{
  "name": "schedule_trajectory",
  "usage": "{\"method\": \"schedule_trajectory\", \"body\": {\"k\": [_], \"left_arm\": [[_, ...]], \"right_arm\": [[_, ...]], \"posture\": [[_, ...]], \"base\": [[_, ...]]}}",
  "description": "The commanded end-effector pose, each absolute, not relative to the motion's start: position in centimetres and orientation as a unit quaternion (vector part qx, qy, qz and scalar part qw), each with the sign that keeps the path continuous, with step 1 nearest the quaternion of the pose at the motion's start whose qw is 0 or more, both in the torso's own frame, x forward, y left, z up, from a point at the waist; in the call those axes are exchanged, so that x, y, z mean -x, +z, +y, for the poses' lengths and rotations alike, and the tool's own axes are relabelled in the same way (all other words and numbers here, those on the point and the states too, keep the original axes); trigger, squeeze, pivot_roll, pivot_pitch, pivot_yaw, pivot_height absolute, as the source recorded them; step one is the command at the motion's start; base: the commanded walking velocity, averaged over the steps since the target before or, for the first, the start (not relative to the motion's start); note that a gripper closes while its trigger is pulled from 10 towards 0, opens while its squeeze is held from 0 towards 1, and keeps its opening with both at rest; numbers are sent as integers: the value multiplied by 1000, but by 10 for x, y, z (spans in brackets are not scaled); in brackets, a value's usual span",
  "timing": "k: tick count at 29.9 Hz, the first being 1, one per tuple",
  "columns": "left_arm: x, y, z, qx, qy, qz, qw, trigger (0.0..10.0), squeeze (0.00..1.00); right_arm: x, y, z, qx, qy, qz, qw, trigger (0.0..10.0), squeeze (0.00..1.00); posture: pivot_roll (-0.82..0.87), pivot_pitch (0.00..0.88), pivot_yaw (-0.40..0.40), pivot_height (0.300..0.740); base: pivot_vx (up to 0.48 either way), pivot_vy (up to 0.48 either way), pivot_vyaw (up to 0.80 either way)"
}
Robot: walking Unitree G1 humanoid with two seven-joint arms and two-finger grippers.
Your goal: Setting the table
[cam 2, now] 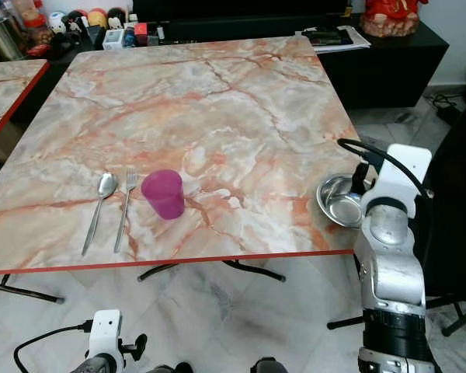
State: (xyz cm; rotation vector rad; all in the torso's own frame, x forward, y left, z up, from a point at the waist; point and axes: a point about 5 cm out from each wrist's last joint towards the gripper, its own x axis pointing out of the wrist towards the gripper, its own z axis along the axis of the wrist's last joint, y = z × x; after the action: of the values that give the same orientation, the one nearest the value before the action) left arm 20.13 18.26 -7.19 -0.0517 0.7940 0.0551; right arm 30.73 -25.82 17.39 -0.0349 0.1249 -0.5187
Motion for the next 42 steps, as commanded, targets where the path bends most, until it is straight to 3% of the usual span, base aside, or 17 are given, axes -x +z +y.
{"method": "schedule_trajectory", "body": {"k": [1,19,42], "left_arm": [[-189,-79,186,26,29,413,910,10000,0],[-184,-82,186,24,25,421,906,10000,0],[-187,-80,186,15,20,420,907,10000,0]], "right_arm": [[-302,174,-260,-8,-266,69,962,10000,0],[-297,176,-266,-59,-299,81,949,10000,0],[-294,153,-251,-123,-286,131,941,10000,0]], "posture": [[-153,170,57,740],[-151,177,61,740],[-143,172,65,740]], "base": [[0,0,0],[0,0,0],[0,0,0]]}}
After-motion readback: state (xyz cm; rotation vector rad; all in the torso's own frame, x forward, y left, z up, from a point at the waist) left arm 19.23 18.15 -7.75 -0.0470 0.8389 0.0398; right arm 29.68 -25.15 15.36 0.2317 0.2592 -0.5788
